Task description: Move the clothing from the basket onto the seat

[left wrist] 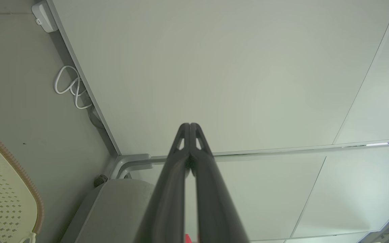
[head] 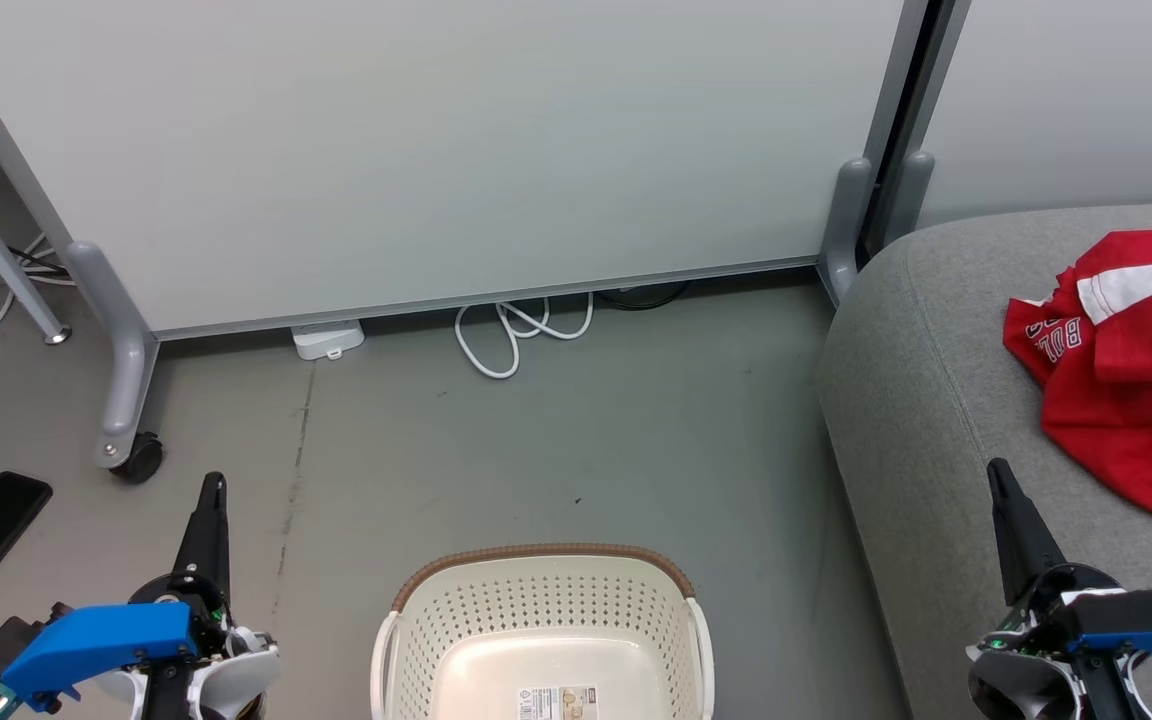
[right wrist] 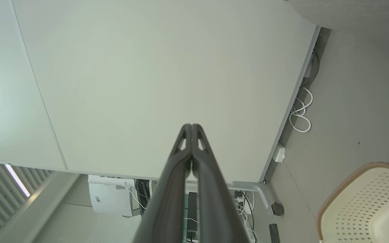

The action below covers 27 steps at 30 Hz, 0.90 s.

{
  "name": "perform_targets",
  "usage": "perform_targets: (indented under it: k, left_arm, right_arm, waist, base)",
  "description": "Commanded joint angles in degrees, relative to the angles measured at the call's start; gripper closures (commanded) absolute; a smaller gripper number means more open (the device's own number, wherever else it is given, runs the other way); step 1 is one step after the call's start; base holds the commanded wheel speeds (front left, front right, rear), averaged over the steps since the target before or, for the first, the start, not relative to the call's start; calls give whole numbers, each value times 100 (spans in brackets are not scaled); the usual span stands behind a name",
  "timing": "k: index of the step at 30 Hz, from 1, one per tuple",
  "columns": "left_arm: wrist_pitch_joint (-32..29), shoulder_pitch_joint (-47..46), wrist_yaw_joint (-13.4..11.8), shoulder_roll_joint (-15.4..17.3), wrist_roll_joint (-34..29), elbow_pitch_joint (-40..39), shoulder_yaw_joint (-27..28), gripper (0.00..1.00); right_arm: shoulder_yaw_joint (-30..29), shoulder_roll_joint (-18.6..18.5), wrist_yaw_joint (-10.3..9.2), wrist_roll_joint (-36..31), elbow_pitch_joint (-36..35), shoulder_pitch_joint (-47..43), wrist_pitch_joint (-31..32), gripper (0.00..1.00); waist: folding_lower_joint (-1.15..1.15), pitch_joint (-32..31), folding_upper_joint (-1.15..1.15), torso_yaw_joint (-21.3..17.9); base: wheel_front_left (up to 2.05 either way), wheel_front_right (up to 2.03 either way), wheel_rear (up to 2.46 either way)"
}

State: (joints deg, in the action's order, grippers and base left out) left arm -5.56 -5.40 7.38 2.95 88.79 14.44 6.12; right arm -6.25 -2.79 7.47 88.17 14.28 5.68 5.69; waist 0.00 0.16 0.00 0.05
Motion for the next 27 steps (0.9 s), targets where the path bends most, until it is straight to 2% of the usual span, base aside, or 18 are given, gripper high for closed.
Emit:
perform_targets:
  k: [1, 9, 27]
  left_arm:
    - [-41, -88, 19, -4, 94, -34, 25, 100]
    - [-121, -124, 20, -11, 378, -54, 60, 100]
    - [-121, -113, 20, -11, 368, -52, 57, 100]
  right_arm:
    - [-20, -16, 4, 117, -32, 71, 40, 100]
    - [-38, -17, 4, 446, -37, 90, 98, 100]
    - [-36, -17, 4, 432, -35, 81, 98, 100]
  waist:
    - [0, 0, 0, -1]
    - [0, 2, 0, -5]
    - [0, 2, 0, -5]
  base:
    - [0, 0, 0]
    - [0, 0, 0]
    - [0, 0, 0]
